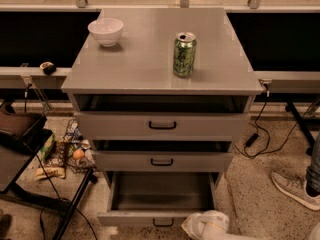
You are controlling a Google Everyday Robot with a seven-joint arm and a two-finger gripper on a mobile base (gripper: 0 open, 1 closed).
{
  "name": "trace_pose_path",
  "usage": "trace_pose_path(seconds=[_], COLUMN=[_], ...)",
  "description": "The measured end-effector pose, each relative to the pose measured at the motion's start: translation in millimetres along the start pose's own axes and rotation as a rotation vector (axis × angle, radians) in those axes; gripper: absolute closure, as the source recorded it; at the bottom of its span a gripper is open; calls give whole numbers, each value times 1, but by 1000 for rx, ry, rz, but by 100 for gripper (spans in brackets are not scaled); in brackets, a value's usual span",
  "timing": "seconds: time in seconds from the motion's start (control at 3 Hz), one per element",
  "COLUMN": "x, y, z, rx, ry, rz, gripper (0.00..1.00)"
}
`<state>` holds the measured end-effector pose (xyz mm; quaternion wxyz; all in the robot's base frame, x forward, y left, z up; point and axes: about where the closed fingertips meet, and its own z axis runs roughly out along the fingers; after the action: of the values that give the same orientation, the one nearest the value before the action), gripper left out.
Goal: Close bottom drawer
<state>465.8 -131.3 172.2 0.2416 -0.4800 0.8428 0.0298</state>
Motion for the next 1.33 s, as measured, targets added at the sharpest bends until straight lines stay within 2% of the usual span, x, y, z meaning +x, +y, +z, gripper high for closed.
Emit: trace_pose_path(seconds=[0.67, 1.33], x=[-23, -42], y=[-67, -133], z=[19, 31], rx=[103, 163], ry=[-33, -55], rz=[-6, -28], gripper=[100, 100])
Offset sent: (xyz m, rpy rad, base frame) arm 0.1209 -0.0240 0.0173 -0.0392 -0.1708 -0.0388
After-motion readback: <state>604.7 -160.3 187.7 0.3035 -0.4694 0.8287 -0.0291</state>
